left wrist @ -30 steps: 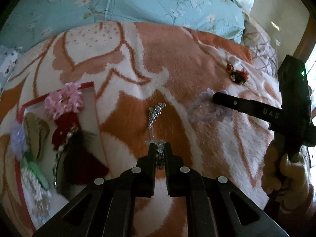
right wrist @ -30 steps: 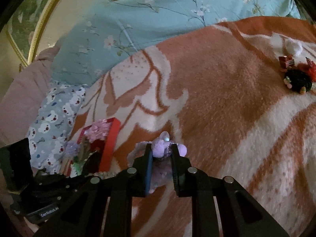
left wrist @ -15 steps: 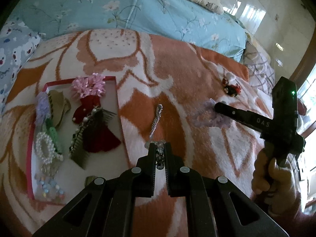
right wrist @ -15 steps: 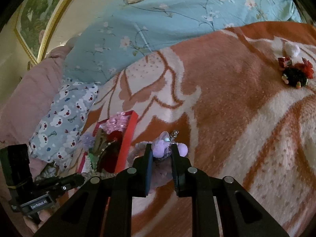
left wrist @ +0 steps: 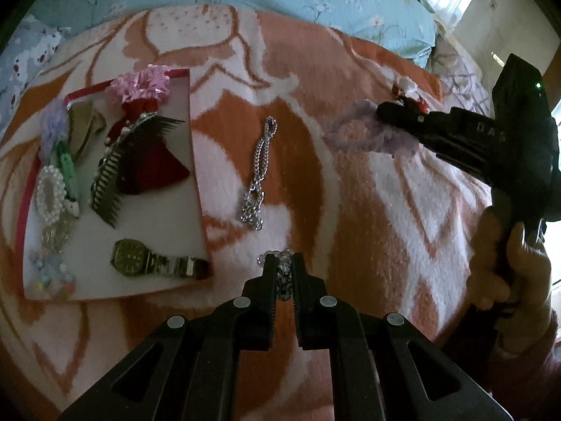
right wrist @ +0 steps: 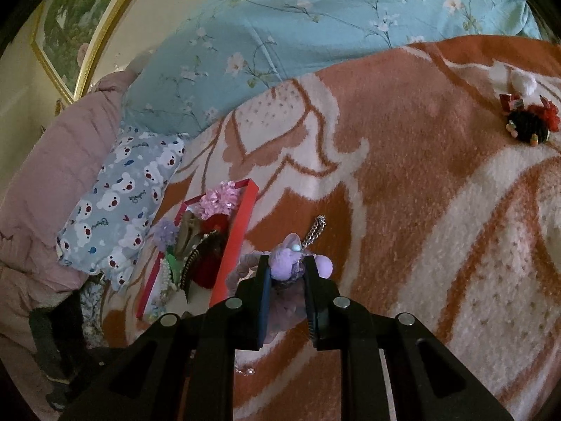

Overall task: Organize jewelry
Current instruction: 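Carry the chain bracelet and scrunchie with both grippers into the box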

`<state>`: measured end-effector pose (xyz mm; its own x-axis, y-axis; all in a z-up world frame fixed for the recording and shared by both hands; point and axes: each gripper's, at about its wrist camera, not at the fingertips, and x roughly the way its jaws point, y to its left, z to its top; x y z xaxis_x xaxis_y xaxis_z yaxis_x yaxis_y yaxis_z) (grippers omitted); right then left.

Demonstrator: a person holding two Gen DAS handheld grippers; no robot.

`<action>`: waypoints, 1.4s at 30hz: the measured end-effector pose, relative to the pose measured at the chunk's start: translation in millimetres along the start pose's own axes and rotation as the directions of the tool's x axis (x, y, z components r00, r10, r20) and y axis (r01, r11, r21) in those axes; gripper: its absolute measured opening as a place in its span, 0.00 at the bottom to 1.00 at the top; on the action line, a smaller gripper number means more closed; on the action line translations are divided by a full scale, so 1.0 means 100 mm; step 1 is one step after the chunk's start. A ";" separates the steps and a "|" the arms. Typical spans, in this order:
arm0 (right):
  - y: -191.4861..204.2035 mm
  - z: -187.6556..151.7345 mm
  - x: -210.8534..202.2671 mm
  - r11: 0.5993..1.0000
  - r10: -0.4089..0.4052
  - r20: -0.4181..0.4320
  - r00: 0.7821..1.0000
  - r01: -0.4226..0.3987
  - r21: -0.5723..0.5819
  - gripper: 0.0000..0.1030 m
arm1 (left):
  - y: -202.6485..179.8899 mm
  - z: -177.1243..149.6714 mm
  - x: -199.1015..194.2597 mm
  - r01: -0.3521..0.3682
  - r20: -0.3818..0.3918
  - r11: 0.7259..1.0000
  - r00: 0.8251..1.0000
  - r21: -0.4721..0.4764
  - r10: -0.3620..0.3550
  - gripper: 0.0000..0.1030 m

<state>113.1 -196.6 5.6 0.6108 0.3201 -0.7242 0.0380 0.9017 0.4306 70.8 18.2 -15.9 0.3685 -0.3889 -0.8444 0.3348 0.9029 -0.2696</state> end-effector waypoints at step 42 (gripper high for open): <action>1.24 -0.41 1.08 0.979 0.075 -0.213 0.974 -0.113 -0.172 0.17 | 1.47 -0.29 -0.86 -0.088 0.217 0.933 0.961 -0.350 0.172 0.07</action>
<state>151.3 -37.9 -41.1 0.4292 0.4417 -0.7879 -0.1680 0.8961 0.4108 62.8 189.6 4.0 0.6002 -0.2584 -0.7570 -0.0231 0.9404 -0.3393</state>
